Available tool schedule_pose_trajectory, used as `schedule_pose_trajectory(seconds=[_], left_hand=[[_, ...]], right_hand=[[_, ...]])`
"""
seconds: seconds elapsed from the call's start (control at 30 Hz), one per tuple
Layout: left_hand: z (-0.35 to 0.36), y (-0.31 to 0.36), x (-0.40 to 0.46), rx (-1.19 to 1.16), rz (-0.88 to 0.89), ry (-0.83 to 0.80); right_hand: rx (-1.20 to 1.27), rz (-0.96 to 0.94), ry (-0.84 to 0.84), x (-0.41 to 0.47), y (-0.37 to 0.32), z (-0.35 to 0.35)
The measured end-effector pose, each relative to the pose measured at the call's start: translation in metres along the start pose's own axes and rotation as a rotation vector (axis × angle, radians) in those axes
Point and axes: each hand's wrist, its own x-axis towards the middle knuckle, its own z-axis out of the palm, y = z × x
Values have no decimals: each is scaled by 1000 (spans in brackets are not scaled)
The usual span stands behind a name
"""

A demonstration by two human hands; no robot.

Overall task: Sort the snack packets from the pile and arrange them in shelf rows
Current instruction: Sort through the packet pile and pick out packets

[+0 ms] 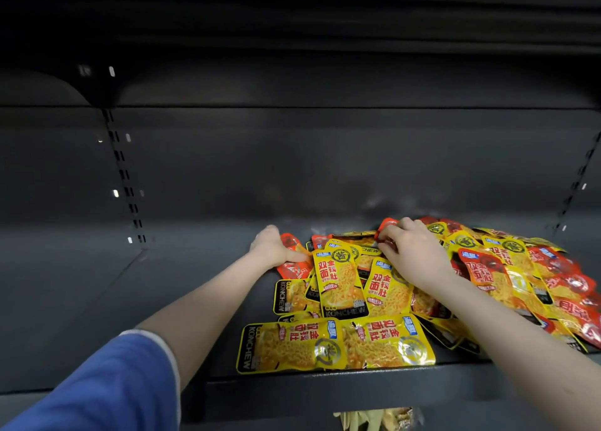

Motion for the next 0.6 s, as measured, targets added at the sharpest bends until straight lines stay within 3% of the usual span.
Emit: schedule_pose_trajectory(seconds=[0.13, 0.23, 0.6], left_hand=[[-7, -12, 2, -373, -28, -44], [-19, -16, -2, -497, -43, -22], [-60, -38, -12, -222, 54, -83]], right_hand=[[-10, -15, 5, 3, 2, 2], [-35, -19, 6, 5, 2, 3], [-42, 5, -19, 13, -3, 1]])
